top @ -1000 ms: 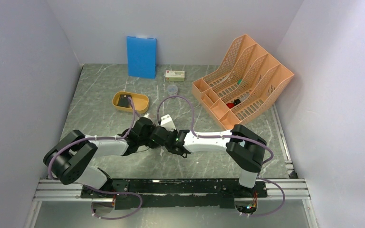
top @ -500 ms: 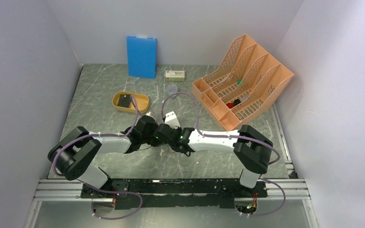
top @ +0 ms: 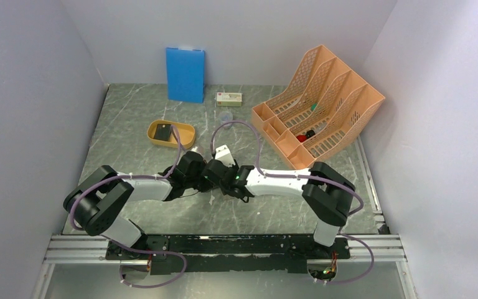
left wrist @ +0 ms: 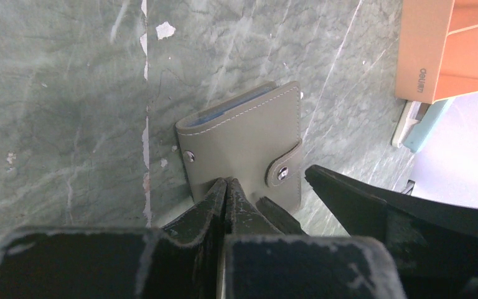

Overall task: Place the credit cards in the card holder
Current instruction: Open the card holder at the center of the board.

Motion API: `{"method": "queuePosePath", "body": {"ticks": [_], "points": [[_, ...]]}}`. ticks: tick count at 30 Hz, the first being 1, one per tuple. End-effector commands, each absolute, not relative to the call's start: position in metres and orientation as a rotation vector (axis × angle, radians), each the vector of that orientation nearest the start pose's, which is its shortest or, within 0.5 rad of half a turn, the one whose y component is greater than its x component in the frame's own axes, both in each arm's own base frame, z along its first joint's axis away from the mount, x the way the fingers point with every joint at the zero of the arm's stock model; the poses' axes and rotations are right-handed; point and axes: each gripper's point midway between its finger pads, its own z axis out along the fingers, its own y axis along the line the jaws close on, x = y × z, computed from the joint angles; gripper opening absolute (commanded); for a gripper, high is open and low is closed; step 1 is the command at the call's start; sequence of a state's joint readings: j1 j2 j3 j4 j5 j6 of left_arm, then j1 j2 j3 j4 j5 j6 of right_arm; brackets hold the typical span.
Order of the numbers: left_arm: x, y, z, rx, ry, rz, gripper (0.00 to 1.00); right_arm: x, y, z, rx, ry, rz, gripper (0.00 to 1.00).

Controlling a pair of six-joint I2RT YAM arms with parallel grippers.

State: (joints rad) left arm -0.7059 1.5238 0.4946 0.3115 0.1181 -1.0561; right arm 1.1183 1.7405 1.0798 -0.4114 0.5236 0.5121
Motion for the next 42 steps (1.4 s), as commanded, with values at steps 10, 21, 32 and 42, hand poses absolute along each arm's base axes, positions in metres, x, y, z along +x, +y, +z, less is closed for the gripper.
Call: {"method": "queuePosePath", "body": {"ticks": [10, 21, 32, 42], "points": [[0.211, -0.238, -0.025, -0.411, 2.632, -0.734, 0.05, 0.242, 0.296, 0.032, -0.583, 2.385, -0.113, 0.39], [0.210, -0.233, -0.029, -0.431, 2.641, -0.704, 0.05, 0.244, 0.279, 0.033, -0.576, 2.371, -0.206, 0.23], [0.208, -0.232, -0.033, -0.443, 2.649, -0.694, 0.05, 0.243, 0.274, 0.036, -0.562, 2.370, -0.215, 0.00], [0.209, -0.231, -0.034, -0.441, 2.653, -0.682, 0.05, 0.247, 0.260, 0.048, -0.421, 2.410, -0.141, 0.00]]}}
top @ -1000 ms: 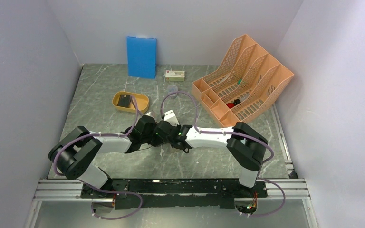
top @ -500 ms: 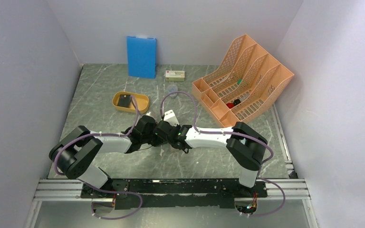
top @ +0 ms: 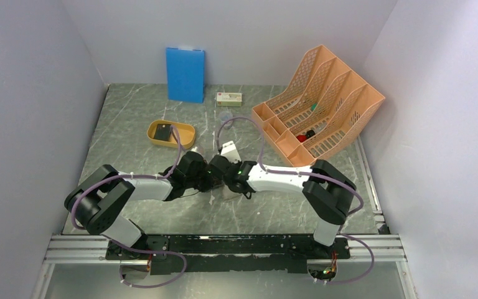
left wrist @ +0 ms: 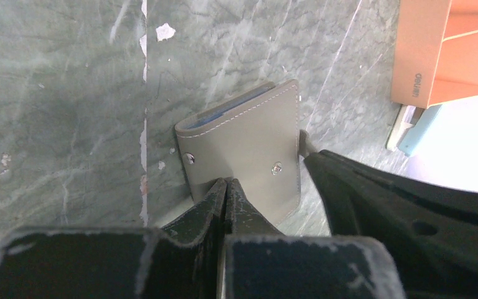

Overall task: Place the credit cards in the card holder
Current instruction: Open the card holder at the center of the board.

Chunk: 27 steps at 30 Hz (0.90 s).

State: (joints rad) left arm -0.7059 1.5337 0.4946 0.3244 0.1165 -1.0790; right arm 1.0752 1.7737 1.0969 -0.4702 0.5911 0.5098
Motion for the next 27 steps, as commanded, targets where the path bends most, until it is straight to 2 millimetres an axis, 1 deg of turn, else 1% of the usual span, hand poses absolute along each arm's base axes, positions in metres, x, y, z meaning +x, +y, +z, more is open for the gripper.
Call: {"method": "queuePosePath", "body": {"ticks": [1, 4, 7, 8, 9, 13, 16, 18, 19, 21, 24, 27], "points": [[0.209, -0.232, -0.033, -0.437, 2.650, -0.689, 0.05, 0.248, 0.257, 0.049, -0.393, 2.425, -0.109, 0.00], [0.214, -0.239, -0.023, -0.382, 2.629, -0.722, 0.05, 0.250, 0.248, 0.051, -0.303, 2.475, 0.022, 0.00], [0.220, -0.249, -0.004, -0.313, 2.584, -0.795, 0.05, 0.249, 0.250, 0.059, -0.242, 2.488, 0.207, 0.00], [0.223, -0.253, 0.003, -0.289, 2.566, -0.820, 0.07, 0.247, 0.250, 0.064, -0.227, 2.479, 0.265, 0.00], [0.224, -0.257, 0.011, -0.268, 2.553, -0.843, 0.14, 0.246, 0.253, 0.070, -0.222, 2.469, 0.316, 0.00], [0.231, -0.270, 0.044, -0.181, 2.495, -0.919, 0.50, 0.240, 0.263, 0.094, -0.223, 2.403, 0.479, 0.00], [0.232, -0.275, 0.061, -0.129, 2.466, -0.948, 0.69, 0.234, 0.267, 0.108, -0.235, 2.364, 0.561, 0.00], [0.232, -0.276, 0.070, -0.113, 2.445, -0.969, 0.78, 0.232, 0.269, 0.113, -0.241, 2.349, 0.595, 0.00], [0.232, -0.278, 0.073, -0.106, 2.435, -0.983, 0.83, 0.230, 0.270, 0.113, -0.247, 2.351, 0.604, 0.00], [0.233, -0.281, 0.077, -0.093, 2.421, -1.008, 0.87, 0.229, 0.271, 0.113, -0.252, 2.352, 0.614, 0.00], [0.234, -0.288, 0.080, -0.068, 2.414, -1.032, 0.90, 0.227, 0.272, 0.114, -0.256, 2.348, 0.639, 0.00], [0.233, -0.295, 0.082, -0.047, 2.415, -1.043, 0.91, 0.226, 0.275, 0.116, -0.260, 2.343, 0.659, 0.00]]}}
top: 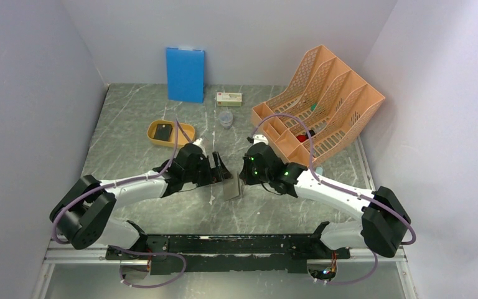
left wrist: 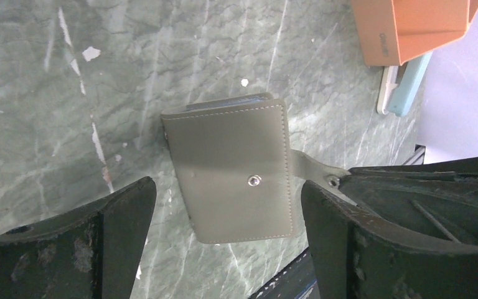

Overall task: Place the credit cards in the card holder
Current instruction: Open the card holder at the center of the board.

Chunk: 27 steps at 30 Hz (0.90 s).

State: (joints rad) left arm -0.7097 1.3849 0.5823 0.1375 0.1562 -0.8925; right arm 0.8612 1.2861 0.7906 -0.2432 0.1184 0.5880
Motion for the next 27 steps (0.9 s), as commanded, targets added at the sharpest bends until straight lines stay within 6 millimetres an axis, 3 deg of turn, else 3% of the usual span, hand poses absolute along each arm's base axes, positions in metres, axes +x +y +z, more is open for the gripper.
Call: {"method": "queuePosePath", "body": {"ticks": [1, 15, 27], "points": [[0.233, -0.296, 0.083, -0.043, 2.412, -1.045, 0.91, 0.226, 0.275, 0.117, -0.260, 2.340, 0.663, 0.00], [0.233, -0.304, 0.071, -0.002, 2.457, -0.990, 0.86, 0.224, 0.281, 0.132, -0.272, 2.301, 0.730, 0.00], [0.231, -0.294, 0.060, -0.029, 2.486, -0.932, 0.59, 0.222, 0.278, 0.132, -0.265, 2.294, 0.734, 0.00]]}}
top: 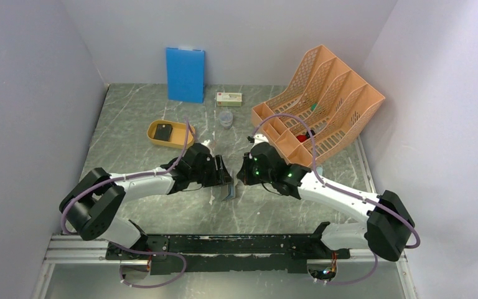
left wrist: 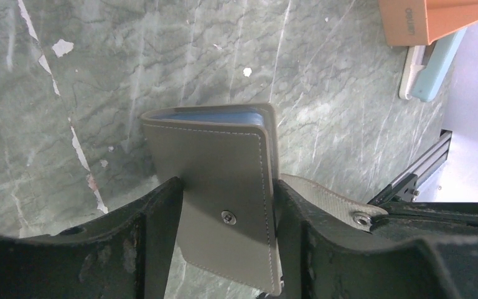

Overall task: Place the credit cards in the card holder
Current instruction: Open the card holder at the center of the board.

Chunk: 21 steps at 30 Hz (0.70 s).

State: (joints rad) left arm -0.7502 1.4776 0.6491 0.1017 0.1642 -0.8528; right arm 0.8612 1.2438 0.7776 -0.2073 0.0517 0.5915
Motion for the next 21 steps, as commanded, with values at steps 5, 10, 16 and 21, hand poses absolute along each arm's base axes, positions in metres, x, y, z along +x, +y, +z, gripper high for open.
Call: {"method": "queuePosePath", "body": {"ticks": [5, 10, 16, 21], "points": [[0.229, -0.291, 0.060, -0.036, 2.484, -0.927, 0.47, 0.221, 0.277, 0.130, -0.261, 2.296, 0.730, 0.00], [0.229, -0.286, 0.059, -0.039, 2.488, -0.900, 0.39, 0.220, 0.273, 0.129, -0.253, 2.295, 0.720, 0.00], [0.227, -0.278, 0.052, -0.034, 2.504, -0.842, 0.24, 0.221, 0.269, 0.131, -0.238, 2.288, 0.708, 0.00], [0.224, -0.265, 0.039, -0.053, 2.527, -0.763, 0.05, 0.224, 0.251, 0.117, -0.168, 2.332, 0.585, 0.00]]}}
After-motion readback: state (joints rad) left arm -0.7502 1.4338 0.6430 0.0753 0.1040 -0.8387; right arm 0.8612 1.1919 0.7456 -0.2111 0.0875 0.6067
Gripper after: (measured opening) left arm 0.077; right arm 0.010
